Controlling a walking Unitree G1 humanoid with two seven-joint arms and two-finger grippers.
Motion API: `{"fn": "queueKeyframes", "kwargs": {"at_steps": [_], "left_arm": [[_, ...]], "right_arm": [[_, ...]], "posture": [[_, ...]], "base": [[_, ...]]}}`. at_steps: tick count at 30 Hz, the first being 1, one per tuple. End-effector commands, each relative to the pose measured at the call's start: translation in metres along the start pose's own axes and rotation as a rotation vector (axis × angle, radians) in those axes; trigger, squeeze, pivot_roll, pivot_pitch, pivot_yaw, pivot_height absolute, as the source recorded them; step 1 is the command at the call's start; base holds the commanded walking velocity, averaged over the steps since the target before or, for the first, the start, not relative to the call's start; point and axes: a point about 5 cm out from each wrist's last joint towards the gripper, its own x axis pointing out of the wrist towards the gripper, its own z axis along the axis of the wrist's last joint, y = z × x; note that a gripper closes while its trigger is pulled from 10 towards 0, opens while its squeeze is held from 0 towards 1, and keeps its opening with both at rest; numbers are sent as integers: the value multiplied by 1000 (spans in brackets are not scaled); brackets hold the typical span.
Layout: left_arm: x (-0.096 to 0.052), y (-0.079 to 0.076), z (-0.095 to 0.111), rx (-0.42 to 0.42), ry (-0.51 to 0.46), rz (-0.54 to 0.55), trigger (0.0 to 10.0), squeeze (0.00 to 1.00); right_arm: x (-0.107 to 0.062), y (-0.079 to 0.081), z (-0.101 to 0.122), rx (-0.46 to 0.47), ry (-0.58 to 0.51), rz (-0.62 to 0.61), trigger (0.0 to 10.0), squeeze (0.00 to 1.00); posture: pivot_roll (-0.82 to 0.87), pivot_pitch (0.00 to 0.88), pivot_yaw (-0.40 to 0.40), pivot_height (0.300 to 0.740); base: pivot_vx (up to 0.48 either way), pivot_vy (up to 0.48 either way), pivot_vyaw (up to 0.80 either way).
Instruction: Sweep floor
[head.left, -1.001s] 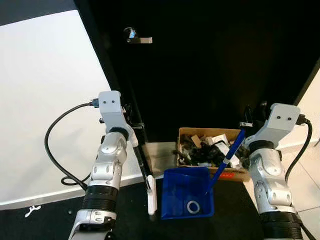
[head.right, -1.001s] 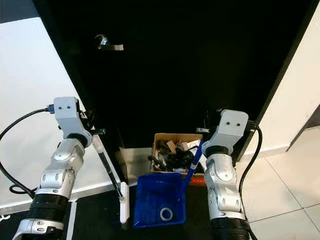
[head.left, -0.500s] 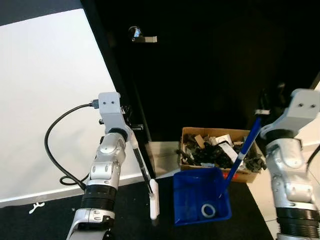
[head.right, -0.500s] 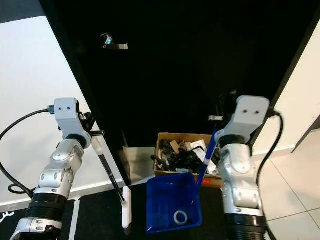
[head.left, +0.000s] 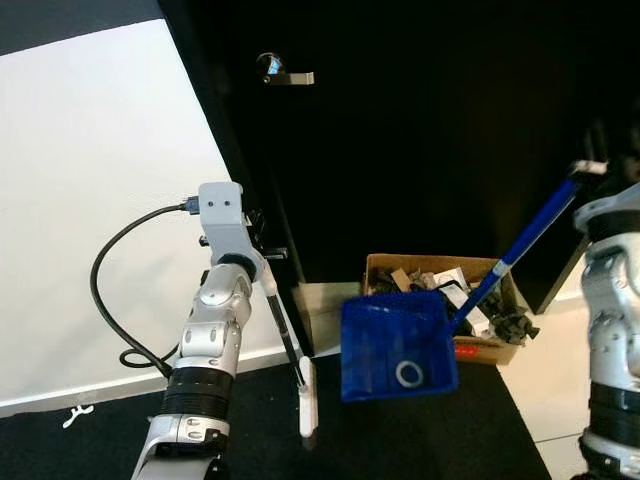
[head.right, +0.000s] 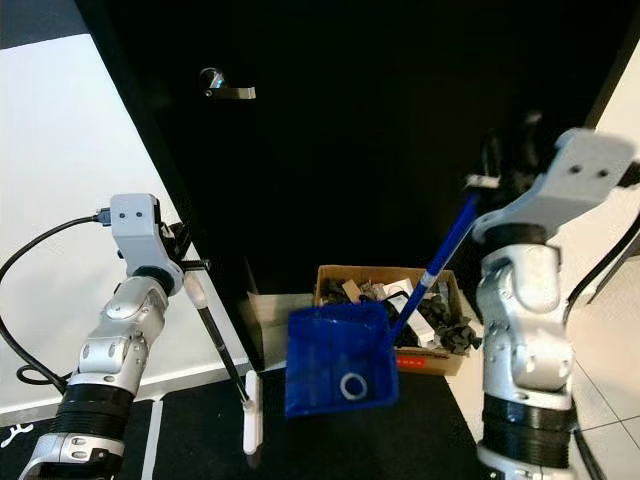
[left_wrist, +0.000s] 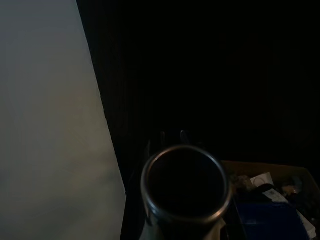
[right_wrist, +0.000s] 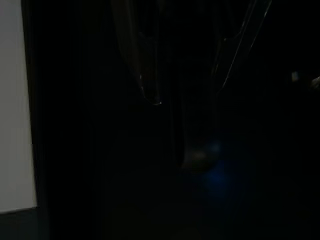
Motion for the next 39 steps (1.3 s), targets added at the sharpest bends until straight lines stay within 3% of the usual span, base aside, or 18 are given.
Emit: {"fn": "queueKeyframes", "kwargs": {"at_steps": [1, 10, 16, 23, 39], "left_arm": [[0, 9, 4, 43, -2, 17, 10000, 0], [-3, 8, 3, 50, 4, 12, 10000, 0], [-6, 10, 3, 56, 4, 16, 10000, 0], [-11, 14, 3, 65, 11, 24, 10000, 0], [-12, 11, 5, 76, 21, 7, 10000, 0]], "right_arm": [[5, -2, 6, -27, -58, -14, 10000, 0], [24, 17, 0, -169, -159, 20, 10000, 0], [34, 21, 2, -194, -206, 19, 10000, 0], [50, 26, 12, -298, -320, 11, 10000, 0], [71, 42, 25, -362, -449, 10, 10000, 0]], "posture": [[-114, 108, 169, 740], [-83, 126, 164, 740], [-62, 130, 157, 740], [-45, 141, 158, 740], [-26, 150, 172, 740]], "base": [[0, 0, 0], [0, 0, 0], [0, 0, 0], [0, 0, 0], [0, 0, 0]]}}
